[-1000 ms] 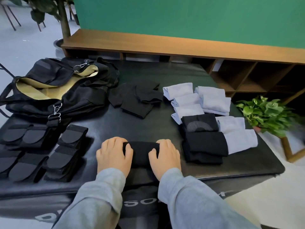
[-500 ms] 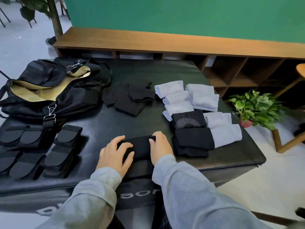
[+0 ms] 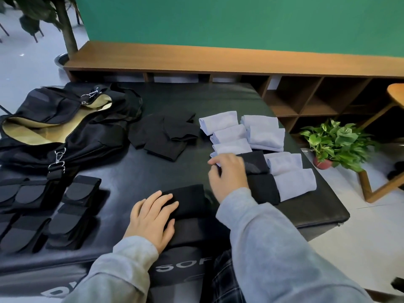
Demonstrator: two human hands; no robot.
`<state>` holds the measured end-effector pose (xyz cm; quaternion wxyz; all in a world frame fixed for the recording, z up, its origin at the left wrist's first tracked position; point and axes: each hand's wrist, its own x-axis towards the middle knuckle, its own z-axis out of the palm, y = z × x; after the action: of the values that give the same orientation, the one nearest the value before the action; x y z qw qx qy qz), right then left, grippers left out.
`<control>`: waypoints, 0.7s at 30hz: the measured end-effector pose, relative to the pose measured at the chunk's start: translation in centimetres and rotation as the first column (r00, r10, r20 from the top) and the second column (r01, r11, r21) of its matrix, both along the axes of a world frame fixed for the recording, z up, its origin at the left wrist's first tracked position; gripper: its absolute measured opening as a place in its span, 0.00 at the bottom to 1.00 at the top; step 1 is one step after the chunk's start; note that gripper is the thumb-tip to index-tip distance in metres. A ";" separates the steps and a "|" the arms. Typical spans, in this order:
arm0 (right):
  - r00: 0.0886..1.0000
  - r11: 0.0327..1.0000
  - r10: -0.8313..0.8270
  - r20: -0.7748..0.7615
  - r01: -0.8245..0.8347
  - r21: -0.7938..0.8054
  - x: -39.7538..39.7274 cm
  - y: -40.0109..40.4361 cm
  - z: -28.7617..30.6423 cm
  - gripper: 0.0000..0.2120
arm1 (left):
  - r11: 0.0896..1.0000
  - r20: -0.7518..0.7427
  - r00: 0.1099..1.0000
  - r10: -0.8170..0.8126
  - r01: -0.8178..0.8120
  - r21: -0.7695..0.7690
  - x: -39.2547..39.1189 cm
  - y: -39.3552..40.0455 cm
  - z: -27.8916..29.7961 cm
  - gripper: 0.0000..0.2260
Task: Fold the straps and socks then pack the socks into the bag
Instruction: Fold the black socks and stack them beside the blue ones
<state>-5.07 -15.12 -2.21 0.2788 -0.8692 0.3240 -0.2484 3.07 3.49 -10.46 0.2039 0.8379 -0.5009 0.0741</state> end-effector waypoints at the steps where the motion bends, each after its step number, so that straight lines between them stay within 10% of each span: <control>1: 0.999 0.999 -0.037 0.004 0.037 -0.026 0.1 -1.1 0.1 0.09 | 1.000 -0.006 1.000 0.008 -0.008 0.019 0.0 0.0 0.1 0.17; 9: 0.848 0.979 -0.103 -0.520 -0.005 -0.202 0.4 -6.9 -3.7 0.19 | 0.983 -0.072 0.997 0.040 -0.026 0.181 0.9 -0.4 -0.3 0.21; 21: 0.862 0.982 -0.111 -0.494 0.020 -0.187 0.2 -7.6 -5.2 0.21 | 0.948 -0.180 0.967 0.178 -0.120 0.294 3.6 -7.0 1.9 0.20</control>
<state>-4.85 -22.69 -7.36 0.0986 -0.9134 0.3916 -0.0504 6.62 -3.50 -8.52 0.1269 0.8970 -0.4178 -0.0689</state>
